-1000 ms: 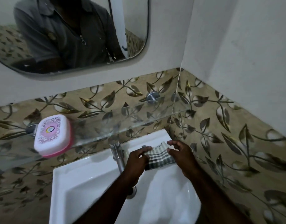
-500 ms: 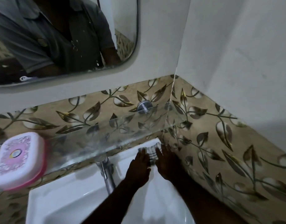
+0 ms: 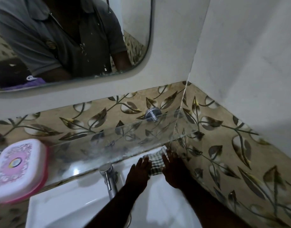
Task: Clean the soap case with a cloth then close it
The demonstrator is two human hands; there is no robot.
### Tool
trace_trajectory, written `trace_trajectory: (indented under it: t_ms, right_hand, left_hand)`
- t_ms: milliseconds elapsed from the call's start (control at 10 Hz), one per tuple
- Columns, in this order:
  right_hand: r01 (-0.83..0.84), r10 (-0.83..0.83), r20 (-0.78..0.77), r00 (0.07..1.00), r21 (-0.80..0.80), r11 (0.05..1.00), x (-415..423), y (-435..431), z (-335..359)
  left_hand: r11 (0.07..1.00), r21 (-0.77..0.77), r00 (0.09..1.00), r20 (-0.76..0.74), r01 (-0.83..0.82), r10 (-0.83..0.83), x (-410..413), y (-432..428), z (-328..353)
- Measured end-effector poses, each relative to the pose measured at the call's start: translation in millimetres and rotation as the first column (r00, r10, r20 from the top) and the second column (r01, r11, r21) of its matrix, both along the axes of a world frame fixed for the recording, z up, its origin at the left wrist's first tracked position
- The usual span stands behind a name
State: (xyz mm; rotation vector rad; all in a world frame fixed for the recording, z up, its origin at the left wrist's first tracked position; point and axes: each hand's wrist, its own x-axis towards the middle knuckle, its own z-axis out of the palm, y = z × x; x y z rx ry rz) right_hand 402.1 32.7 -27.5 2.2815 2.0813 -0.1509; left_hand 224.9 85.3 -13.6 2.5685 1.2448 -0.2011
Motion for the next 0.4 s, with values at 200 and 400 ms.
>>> trace_trajectory:
  t_ms: [200, 400]
  right_hand:
    - [0.058, -0.055, -0.081, 0.995, 0.043, 0.997, 1, -1, -3]
    - [0.134, -0.075, -0.151, 0.986, 0.433, 0.892, -14, -18, 11]
  left_hand:
    - [0.999, 0.029, 0.988, 0.157, -0.013, 0.008, 3, -17, 21]
    - [1.000, -0.016, 0.995, 0.094, -0.019, 0.021, -4, -37, 51]
